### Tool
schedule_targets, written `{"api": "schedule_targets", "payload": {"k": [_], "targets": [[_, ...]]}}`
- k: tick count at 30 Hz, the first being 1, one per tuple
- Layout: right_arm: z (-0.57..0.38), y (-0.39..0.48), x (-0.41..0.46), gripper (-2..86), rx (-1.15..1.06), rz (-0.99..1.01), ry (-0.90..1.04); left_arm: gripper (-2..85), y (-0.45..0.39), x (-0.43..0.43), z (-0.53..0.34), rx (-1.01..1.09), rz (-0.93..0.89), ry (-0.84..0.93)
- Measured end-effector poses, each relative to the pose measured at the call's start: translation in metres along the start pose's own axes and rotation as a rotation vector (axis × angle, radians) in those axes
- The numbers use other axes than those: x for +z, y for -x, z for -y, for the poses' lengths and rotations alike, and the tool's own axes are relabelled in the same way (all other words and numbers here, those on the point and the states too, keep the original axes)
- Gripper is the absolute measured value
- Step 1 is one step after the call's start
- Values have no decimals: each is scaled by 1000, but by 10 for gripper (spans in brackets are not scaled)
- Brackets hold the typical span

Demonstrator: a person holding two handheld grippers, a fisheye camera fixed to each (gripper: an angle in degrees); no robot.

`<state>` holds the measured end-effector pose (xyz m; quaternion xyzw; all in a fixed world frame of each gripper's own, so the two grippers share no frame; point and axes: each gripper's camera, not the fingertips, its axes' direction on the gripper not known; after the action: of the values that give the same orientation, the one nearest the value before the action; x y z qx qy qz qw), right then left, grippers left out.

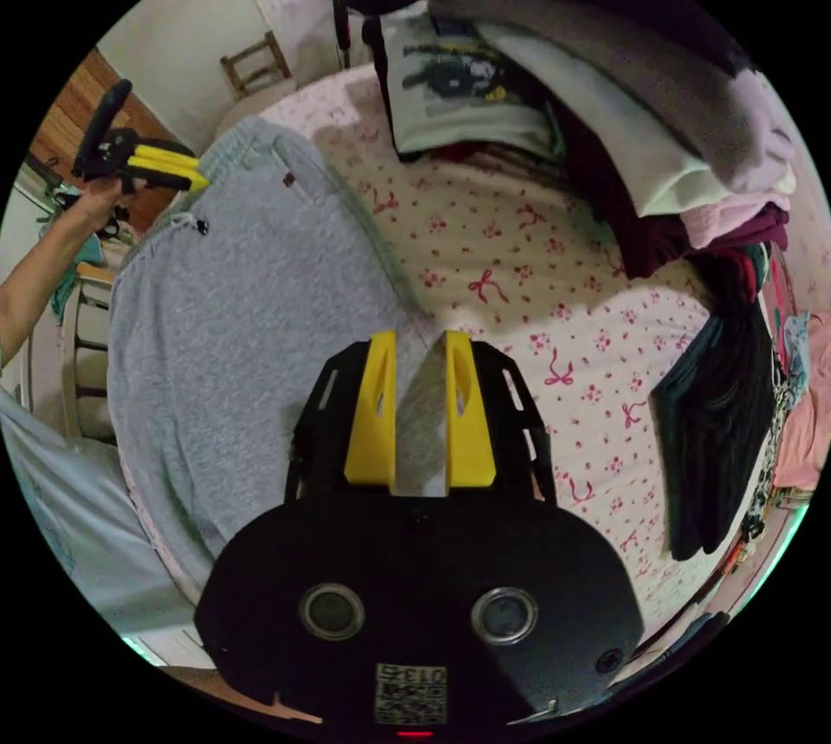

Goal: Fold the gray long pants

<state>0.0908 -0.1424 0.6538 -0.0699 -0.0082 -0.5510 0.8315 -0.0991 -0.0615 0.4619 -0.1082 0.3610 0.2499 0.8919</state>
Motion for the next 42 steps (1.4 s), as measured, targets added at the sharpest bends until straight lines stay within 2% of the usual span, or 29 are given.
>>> {"api": "schedule_targets", "payload": {"k": [2, 6, 11, 14, 16, 19, 22, 24, 29, 32, 36, 42], "targets": [[5, 6, 1, 45, -34, 12, 21, 12, -2, -10, -6, 16, 9, -18], [10, 31, -6, 27, -132, -95, 37, 7, -11, -34, -14, 53, 61, -62], [7, 52, -47, 24, -167, -263, -72, 7, -27, -111, -29, 81, 219, -215], [8, 56, -57, 29, -134, -365, -142, 9, -11, -132, -27, 9, 171, -284], [10, 53, -50, 34, -80, -385, -150, 11, 2, -115, -21, -27, 121, -238], [6, 45, -27, 33, 17, -306, -25, 15, 17, -84, -26, -76, 87, -103], [-30, 54, -49, 27, 104, -350, -126, 47, 25, -98, -62, -152, 207, -134], [-76, 70, -72, 22, 152, -345, -223, 76, 35, -108, -89, -198, 187, -129], [-181, 120, -79, 8, 198, -249, -196, 118, 60, -115, -177, -366, -144, -121], [-250, 151, -78, 3, 360, -263, -154, 153, 59, -104, -221, -499, -171, -85], [-336, 193, -76, 1, 565, -278, -74, 115, 53, -86, -248, -587, -301, -98], [-416, 225, -69, 1, 680, -300, 32, 34, 33, -99, -239, -512, -206, -84]]}}
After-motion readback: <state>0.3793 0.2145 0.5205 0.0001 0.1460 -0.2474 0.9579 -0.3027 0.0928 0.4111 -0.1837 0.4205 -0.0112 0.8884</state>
